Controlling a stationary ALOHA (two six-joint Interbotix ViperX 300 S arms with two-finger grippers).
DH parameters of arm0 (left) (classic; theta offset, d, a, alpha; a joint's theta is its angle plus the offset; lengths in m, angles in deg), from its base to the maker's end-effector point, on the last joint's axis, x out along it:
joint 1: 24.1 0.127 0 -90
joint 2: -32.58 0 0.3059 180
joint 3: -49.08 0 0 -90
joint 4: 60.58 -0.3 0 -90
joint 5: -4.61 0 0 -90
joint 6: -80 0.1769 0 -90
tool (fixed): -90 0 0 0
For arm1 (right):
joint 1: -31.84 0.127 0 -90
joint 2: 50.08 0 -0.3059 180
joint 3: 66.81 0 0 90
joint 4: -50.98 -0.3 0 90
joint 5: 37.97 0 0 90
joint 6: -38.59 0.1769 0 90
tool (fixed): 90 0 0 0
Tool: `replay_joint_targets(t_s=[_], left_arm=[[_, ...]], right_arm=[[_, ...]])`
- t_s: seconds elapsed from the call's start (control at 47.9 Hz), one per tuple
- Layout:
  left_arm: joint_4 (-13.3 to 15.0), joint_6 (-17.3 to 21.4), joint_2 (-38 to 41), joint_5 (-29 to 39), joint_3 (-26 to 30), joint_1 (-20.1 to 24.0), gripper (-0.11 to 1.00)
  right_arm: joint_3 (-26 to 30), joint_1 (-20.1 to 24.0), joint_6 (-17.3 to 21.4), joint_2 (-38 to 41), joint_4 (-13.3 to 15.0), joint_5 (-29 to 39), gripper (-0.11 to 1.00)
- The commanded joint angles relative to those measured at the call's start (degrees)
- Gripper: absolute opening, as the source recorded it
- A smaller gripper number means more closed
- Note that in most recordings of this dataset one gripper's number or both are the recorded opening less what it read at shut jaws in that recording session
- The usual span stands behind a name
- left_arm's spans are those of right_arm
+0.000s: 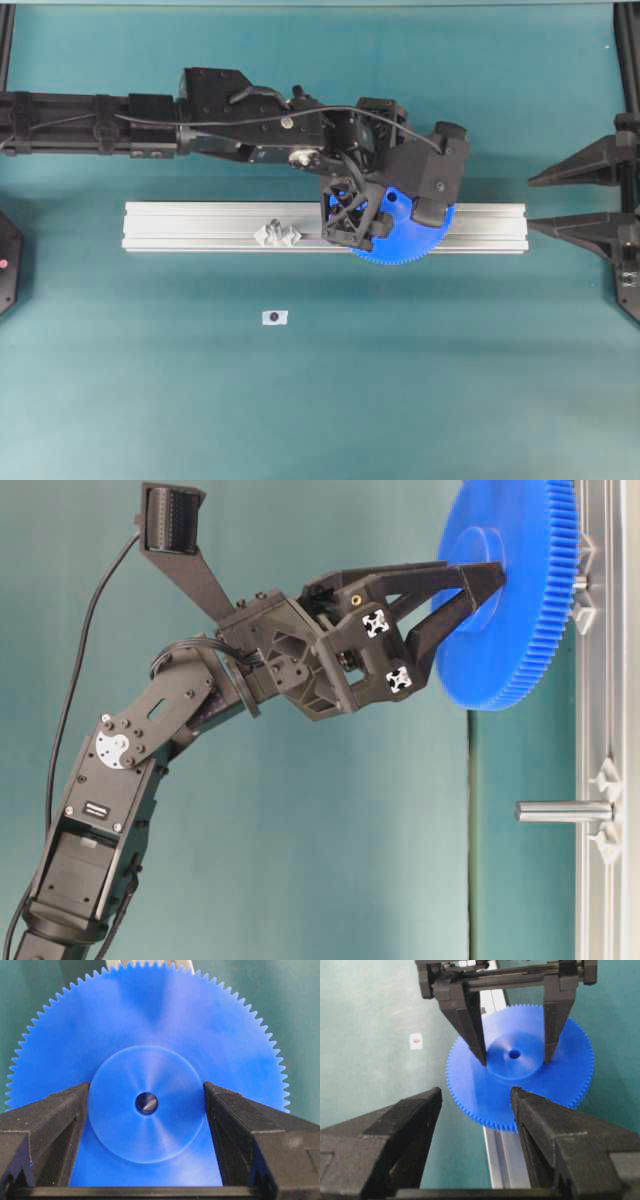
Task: Insert the large gear onto the shaft.
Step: 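Align the gear's center hole with the shaft and lower it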
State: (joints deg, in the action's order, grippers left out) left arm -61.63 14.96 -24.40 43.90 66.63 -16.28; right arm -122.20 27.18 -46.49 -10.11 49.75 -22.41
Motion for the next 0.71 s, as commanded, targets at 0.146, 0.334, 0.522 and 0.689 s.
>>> replay_joint_targets(t_s=[0.146, 0.334, 0.522, 0.689], left_arm=[[-0.2, -0.7, -2.6, 1.7, 2.0, 1.2, 0.78], [-0.3, -1.1, -2.6, 1.8, 2.2, 1.2, 0.78], [-0.2, -1.2, -1.4, 2.3, 4.0, 0.9, 0.90], [-0.3, -1.1, 0.2, 4.7, 7.0, 0.8, 0.88]], right_arm=[[0.6, -0.1, 0.6, 0.4, 0.1, -0.7, 0.67], [0.6, -0.1, 0.6, 0.4, 0.0, -0.7, 0.67], [0.6, -0.1, 0.6, 0.4, 0.0, -0.7, 0.67], [0.6, -0.1, 0.6, 0.4, 0.0, -0.7, 0.67]])
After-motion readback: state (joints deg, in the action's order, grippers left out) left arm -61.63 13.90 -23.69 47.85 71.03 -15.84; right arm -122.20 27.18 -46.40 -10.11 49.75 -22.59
